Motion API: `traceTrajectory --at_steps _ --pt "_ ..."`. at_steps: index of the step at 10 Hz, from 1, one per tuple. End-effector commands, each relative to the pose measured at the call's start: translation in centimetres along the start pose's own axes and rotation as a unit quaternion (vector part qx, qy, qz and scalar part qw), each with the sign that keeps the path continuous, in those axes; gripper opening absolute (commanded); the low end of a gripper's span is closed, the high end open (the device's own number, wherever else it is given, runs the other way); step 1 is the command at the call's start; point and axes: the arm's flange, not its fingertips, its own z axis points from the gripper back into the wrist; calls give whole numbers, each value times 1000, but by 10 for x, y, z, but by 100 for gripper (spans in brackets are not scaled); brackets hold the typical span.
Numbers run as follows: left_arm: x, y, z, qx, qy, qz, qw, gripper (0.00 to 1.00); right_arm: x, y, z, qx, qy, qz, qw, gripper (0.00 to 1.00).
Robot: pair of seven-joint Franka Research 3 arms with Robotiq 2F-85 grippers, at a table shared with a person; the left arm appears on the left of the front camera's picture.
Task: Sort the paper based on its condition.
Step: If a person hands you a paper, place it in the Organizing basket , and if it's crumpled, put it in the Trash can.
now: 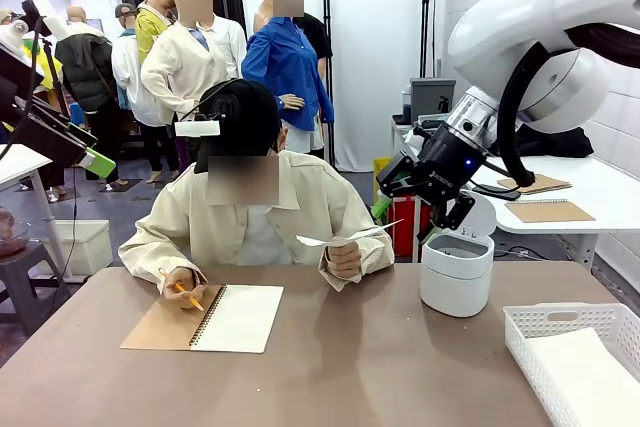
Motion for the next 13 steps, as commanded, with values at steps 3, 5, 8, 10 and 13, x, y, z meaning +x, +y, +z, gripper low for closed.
traceTrajectory --at_steps 3,5,8,10,13 --pt "0 1 0 1 0 1 1000 100 46 -13 -45 60 58 -182 980 100" --pt "0 1 0 1 0 1 1000 100 56 -22 -63 106 74 -204 970 100" --pt "0 1 0 1 0 1 1000 100 69 -35 -75 187 106 -231 949 100" --pt "0 1 0 1 0 1 1000 100 72 -42 -79 204 118 -246 940 100" --pt "0 1 0 1 0 1 1000 100 69 -50 -79 222 142 -228 937 68"
